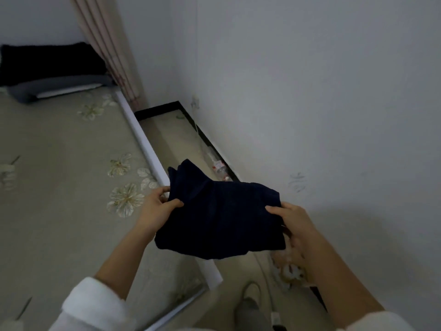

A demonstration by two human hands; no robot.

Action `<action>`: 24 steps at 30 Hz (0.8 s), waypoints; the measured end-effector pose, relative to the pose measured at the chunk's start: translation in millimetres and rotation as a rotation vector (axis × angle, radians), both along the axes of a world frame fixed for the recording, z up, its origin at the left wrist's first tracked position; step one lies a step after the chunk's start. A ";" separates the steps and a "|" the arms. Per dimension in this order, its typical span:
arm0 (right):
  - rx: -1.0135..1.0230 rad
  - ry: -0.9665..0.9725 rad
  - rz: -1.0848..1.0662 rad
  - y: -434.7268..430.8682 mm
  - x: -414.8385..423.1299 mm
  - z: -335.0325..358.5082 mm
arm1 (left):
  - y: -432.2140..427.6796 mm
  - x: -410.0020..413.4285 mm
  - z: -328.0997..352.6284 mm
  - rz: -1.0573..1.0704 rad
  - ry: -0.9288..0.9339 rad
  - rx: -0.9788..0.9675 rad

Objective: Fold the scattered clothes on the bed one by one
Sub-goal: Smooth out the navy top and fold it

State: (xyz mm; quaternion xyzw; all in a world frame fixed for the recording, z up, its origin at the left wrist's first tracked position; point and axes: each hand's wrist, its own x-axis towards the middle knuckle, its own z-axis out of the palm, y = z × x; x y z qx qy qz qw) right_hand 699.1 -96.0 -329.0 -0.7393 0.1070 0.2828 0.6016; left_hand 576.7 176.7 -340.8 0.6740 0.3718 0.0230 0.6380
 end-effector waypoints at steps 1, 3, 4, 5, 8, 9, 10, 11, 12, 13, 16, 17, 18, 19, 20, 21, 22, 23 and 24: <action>-0.001 0.006 0.029 -5.4 22.6 2.7 | -10.1 15.1 1.2 0.024 0.002 -0.007; 0.007 0.005 0.100 -13.7 70.1 9.6 | -26.5 43.3 5.2 0.077 -0.003 -0.035; 0.004 0.002 0.128 -15.7 93.4 12.6 | -32.1 56.1 7.1 0.099 -0.006 -0.046; -0.007 0.003 0.149 -16.2 115.2 14.0 | -35.2 67.7 6.5 0.123 -0.002 -0.053; -0.008 0.023 0.211 -5.0 167.7 11.5 | -39.6 96.4 2.9 0.198 0.011 -0.050; -0.003 0.034 0.239 3.0 181.9 9.3 | -38.2 105.0 0.4 0.227 0.016 -0.052; -0.001 0.043 0.268 12.5 195.2 6.6 | -35.9 113.4 -1.9 0.255 0.023 -0.057; -0.002 0.051 0.299 23.0 207.0 4.1 | -32.4 121.5 -4.4 0.285 0.032 -0.060; -0.003 0.057 0.330 34.2 217.9 0.8 | -28.2 128.5 -6.4 0.312 0.037 -0.059; -0.008 0.065 0.360 45.6 227.7 -2.4 | -23.2 134.6 -8.6 0.337 0.043 -0.055; -0.008 0.080 0.447 81.4 257.6 -8.3 | -3.3 154.2 -11.9 0.420 0.053 -0.033; -0.013 0.082 0.475 94.1 269.4 -9.1 | 4.9 161.9 -11.5 0.447 0.051 -0.036; -0.017 0.085 0.499 108.2 282.6 -9.3 | 14.9 170.7 -10.0 0.473 0.045 -0.042; -0.022 0.086 0.515 123.8 296.4 -8.8 | 26.6 180.2 -8.1 0.495 0.040 -0.047; -0.024 0.084 0.525 141.0 311.6 -9.0 | 39.8 190.6 -6.2 0.512 0.033 -0.046; -0.026 0.085 0.534 160.2 327.1 -8.2 | 55.2 201.5 -4.4 0.525 0.027 -0.044; -0.024 0.084 0.549 181.9 342.0 -6.1 | 72.0 212.8 -1.9 0.532 0.020 -0.043; -0.022 0.077 0.566 204.7 356.6 -3.0 | 90.3 224.0 0.9 0.542 0.011 -0.044; -0.022 0.070 0.581 227.6 370.9 -1.8 | 108.8 234.8 2.9 0.560 0.008 -0.037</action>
